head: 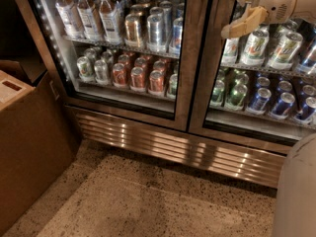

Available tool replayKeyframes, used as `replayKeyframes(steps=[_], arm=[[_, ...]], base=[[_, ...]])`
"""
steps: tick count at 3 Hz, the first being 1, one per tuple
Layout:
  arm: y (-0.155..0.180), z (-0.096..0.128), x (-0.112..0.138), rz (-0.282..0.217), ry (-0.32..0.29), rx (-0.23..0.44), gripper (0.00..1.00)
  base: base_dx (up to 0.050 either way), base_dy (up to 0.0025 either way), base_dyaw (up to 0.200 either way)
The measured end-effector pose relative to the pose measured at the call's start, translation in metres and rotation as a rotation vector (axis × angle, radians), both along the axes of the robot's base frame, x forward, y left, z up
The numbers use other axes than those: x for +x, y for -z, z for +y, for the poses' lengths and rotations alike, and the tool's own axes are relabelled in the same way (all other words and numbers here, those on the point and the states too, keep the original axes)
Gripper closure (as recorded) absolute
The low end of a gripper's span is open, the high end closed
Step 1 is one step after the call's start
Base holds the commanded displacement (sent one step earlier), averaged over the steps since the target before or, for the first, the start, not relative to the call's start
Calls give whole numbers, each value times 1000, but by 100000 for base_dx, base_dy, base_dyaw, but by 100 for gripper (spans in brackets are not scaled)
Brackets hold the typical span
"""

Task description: Open right fridge door

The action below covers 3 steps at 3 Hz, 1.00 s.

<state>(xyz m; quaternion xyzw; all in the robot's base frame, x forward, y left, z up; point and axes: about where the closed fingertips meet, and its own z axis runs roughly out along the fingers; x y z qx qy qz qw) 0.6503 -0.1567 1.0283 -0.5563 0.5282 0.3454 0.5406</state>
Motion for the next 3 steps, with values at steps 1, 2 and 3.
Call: replayKeyframes(steps=[1,2,3], arm=[[1,15,-5,5,-41,-29,0],[1,15,-5,5,-41,-29,0],[1,15,-5,5,-41,-29,0]], base=[[0,0,0],[-1986,-188,18438],[0,0,0]])
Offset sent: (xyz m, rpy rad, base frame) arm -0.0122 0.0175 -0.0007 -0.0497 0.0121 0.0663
